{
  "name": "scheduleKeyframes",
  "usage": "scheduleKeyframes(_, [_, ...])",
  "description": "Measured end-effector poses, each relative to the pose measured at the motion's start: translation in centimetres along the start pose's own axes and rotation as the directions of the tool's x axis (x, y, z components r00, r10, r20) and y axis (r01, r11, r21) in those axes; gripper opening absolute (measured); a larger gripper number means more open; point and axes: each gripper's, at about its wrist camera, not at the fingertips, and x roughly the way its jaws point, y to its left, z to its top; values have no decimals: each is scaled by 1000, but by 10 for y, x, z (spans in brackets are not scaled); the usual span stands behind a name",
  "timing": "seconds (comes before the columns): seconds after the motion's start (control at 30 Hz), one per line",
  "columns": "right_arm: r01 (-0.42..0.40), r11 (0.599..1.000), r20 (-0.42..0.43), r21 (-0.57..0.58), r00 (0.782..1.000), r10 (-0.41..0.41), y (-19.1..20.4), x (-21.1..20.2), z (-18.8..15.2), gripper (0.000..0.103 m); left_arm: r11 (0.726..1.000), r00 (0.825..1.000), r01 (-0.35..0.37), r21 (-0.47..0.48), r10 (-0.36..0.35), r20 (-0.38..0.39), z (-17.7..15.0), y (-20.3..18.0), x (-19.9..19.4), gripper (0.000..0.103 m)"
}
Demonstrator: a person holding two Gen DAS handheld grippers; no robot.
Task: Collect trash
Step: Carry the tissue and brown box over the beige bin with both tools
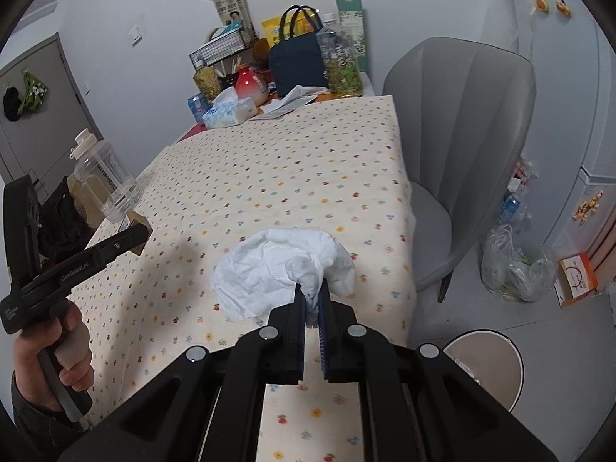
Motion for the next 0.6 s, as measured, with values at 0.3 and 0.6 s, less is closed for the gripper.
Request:
scheduleKeyframes(0.3, [62, 994, 21, 89, 998, -64, -52, -23, -12, 7, 994, 997, 79, 71, -77, -23, -6, -55, 9, 52])
scheduleKeyframes(0.6, [121, 974, 12, 191, 992, -126, -114, -32, -32, 7, 981, 990, 135, 140, -126, -71, -12, -109, 30, 52])
